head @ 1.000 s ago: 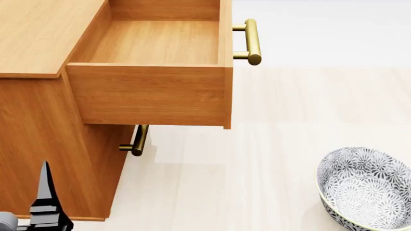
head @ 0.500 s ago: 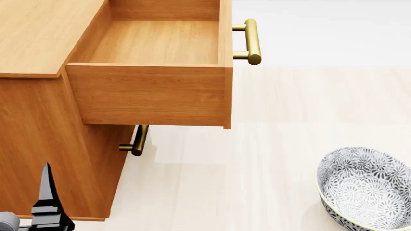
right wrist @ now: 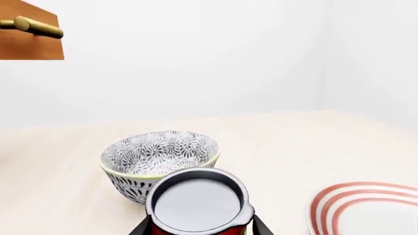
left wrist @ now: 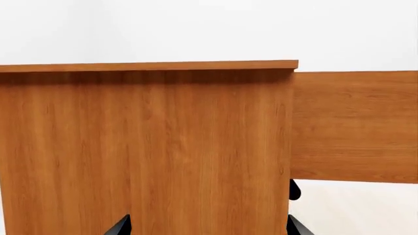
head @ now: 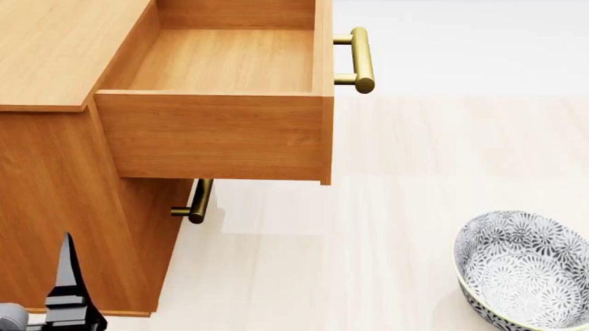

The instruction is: Put the ketchup in the top drawer of the cabinet.

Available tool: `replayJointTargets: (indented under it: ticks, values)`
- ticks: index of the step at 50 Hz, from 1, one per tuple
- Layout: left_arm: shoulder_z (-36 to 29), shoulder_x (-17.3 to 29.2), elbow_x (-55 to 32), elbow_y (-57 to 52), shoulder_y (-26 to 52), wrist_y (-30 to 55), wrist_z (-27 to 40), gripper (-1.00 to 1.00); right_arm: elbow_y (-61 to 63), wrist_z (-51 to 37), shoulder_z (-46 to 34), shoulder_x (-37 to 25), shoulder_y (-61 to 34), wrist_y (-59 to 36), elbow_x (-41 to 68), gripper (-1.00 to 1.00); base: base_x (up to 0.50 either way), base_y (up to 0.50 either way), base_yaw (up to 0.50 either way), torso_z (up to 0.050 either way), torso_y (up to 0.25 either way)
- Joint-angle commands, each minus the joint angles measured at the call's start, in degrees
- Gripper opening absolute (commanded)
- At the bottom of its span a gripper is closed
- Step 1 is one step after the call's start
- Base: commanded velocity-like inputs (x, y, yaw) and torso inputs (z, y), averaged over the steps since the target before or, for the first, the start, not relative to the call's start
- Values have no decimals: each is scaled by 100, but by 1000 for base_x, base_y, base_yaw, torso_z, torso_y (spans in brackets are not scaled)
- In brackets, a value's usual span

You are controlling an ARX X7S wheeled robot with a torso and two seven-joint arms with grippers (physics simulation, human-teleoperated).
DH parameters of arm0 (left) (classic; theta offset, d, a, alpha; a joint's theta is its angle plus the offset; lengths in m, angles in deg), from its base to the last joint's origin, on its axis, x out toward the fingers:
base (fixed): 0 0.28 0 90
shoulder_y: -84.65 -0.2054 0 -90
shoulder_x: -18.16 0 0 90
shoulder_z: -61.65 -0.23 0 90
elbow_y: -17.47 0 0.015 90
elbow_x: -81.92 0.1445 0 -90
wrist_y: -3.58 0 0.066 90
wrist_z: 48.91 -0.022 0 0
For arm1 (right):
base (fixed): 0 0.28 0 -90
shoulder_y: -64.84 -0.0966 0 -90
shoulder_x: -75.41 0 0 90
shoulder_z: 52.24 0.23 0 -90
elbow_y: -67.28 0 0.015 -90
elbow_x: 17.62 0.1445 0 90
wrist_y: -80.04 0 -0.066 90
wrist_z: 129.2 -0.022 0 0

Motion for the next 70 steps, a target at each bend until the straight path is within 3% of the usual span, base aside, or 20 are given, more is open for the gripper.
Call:
replayJointTargets:
  ticks: [1,26,53,70]
  values:
    - [-4,29,-37,-20,22,16,13,100,1068,-583,51,-260,-86,-680,21,-100,0,0,0,0,0]
    - [6,107,-145,-68,80,99,34,100,3370,-2313,661,-1666,-908,-3264,1364,-100,0,0,0,0,0]
    - [-13,146,-233,-9,118,124,53,100,3931,-4485,597,-3621,-2979,-5352,3344,-100,0,0,0,0,0]
    - [-23,162,-263,30,124,98,71,100,3675,-5476,-88,-4533,-4505,-5628,4360,-100,0,0,0,0,0]
